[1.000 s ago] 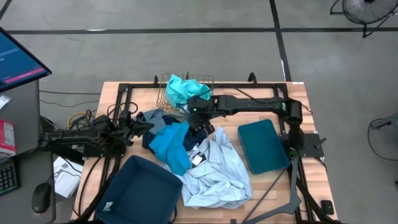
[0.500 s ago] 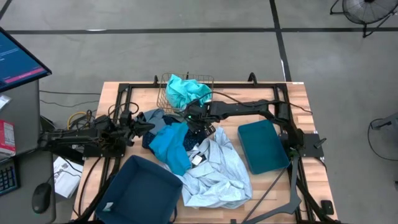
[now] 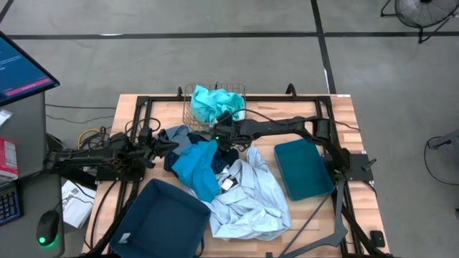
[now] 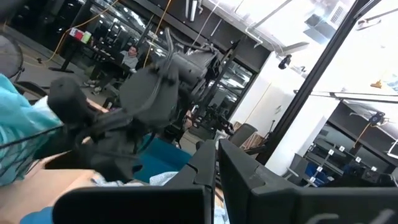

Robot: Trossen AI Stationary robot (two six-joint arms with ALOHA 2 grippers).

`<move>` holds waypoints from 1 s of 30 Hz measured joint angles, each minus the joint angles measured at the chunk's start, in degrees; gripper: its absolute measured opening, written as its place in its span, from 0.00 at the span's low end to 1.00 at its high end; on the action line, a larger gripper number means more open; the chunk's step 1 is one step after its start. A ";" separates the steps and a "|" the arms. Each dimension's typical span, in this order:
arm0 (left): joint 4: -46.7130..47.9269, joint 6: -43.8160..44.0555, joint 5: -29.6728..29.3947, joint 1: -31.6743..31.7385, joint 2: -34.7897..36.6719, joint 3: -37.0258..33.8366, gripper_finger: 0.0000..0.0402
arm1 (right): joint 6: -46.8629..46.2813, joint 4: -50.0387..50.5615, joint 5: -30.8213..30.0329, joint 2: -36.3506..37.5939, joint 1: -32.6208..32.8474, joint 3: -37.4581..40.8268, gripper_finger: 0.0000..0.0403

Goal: Pick & Place Cloths
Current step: Put the light blue short pants into the gold wire basket

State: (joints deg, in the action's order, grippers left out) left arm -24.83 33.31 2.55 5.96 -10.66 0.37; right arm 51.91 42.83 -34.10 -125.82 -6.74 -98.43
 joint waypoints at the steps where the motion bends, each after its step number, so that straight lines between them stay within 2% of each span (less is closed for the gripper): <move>1: -0.18 -0.01 0.00 0.00 -0.17 0.01 0.01 | -0.16 1.26 -1.03 -0.14 0.06 0.31 0.18; 4: -0.04 0.01 0.07 0.00 -0.39 0.02 0.01 | -0.38 -0.04 -2.21 -0.63 0.58 0.18 0.03; 8: -0.14 0.00 0.05 0.00 -0.48 0.00 0.01 | -3.24 0.81 -0.49 1.17 1.30 -0.42 0.01; 12: -0.17 -0.01 0.17 0.00 -0.68 0.02 0.01 | -8.96 1.33 6.20 6.60 0.79 -2.81 0.00; 20: -0.19 0.01 0.19 0.00 -1.92 0.02 0.01 | -19.13 -0.17 15.36 14.41 -7.70 -2.98 0.00; 24: -0.23 0.00 0.11 0.00 -2.23 0.01 0.01 | -27.64 5.17 24.16 15.98 -10.98 -2.85 0.02; 26: -0.28 -0.01 -0.02 0.00 -2.23 0.02 0.01 | -34.89 8.52 27.92 18.68 -11.01 -2.83 0.03; 30: -0.37 0.00 -0.02 0.00 -2.23 0.02 0.01 | -52.67 14.55 27.76 25.07 -8.76 -1.09 0.03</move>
State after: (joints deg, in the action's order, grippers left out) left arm -25.20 33.31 2.52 5.96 -12.88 0.38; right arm -0.76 57.38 -6.34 -100.75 -15.50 -99.52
